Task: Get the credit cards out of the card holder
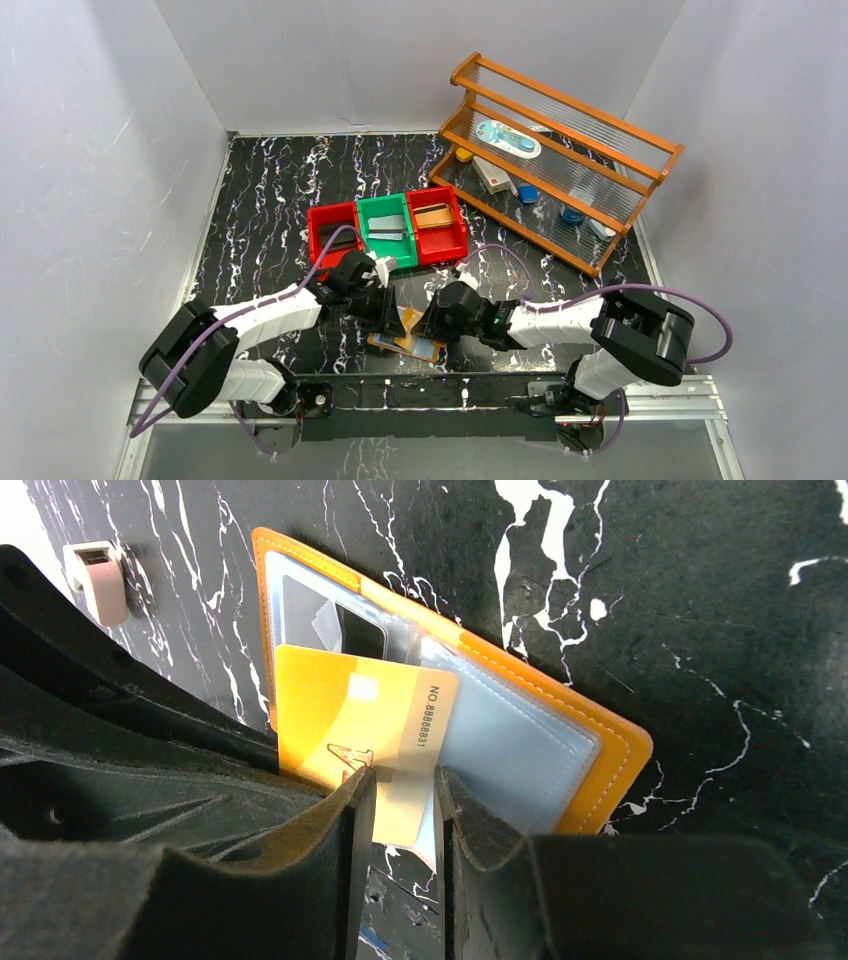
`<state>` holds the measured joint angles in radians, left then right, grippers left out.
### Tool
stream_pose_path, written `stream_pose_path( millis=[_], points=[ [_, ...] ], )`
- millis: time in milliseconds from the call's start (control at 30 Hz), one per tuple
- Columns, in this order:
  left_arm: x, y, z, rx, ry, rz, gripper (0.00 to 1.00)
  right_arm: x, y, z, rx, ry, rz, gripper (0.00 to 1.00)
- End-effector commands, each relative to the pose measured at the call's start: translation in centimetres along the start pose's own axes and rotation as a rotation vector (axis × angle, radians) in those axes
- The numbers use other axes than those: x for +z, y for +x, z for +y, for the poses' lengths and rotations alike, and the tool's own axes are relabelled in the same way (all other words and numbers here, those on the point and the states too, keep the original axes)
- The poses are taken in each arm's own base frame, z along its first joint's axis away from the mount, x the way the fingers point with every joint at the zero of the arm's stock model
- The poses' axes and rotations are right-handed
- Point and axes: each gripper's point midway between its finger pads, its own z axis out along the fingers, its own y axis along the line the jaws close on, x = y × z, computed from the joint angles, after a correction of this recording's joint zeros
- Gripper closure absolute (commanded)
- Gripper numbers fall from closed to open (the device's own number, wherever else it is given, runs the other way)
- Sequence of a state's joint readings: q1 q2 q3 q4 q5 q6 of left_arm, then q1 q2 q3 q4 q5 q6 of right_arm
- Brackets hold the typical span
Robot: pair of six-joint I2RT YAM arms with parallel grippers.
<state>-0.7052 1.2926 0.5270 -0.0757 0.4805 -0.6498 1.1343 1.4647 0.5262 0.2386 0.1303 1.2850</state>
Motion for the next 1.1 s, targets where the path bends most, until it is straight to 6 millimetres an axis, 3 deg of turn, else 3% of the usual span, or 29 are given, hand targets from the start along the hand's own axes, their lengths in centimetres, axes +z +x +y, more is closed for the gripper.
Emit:
stream_pose_path(
  millis=[0, 67, 200, 367, 500, 767, 967, 1067],
  points=[
    [-0.7, -1.2, -1.4, 0.042, 0.028, -0.026, 0.94, -0.4, 0.0, -1.5, -0.01, 0.042, -0.017, 0.64],
    [-1.2, -1.8, -0.8, 0.037, -0.024, -0.076, 1.0, -0.8, -0.6, -1.4, -0.012, 0.042, -0.043, 0.62],
    [-3.0, -3.3, 0.1, 0.031, -0.118, -0.186, 1.0, -2.2, -2.1, -0.9, -0.018, 0.025, -0.106, 0.59],
    [-5.3, -4.5, -1.7, 0.048, -0.085, -0.282, 1.0, -4.3, -3.5, 2.0, -0.083, -0.098, -0.152, 0.5],
    [-6.7, -5.3, -2.9, 0.06, -0.047, -0.348, 1.0, -5.8, -4.6, 4.2, -0.106, -0.187, -0.204, 0.35],
    [-9.6, -6.3, -4.3, -0.05, 0.199, -0.348, 1.0, -7.6, -6.3, 5.9, -0.132, -0.295, -0.296, 0.22],
    [-11.3, -6.4, -7.1, -0.047, 0.43, -0.344, 1.0, -9.0, -6.3, 6.6, -0.123, -0.387, -0.306, 0.21],
    [-11.2, -6.2, -7.2, -0.034, 0.453, -0.352, 1.0, -10.0, -5.9, 7.2, -0.132, -0.466, -0.307, 0.2]
  ],
)
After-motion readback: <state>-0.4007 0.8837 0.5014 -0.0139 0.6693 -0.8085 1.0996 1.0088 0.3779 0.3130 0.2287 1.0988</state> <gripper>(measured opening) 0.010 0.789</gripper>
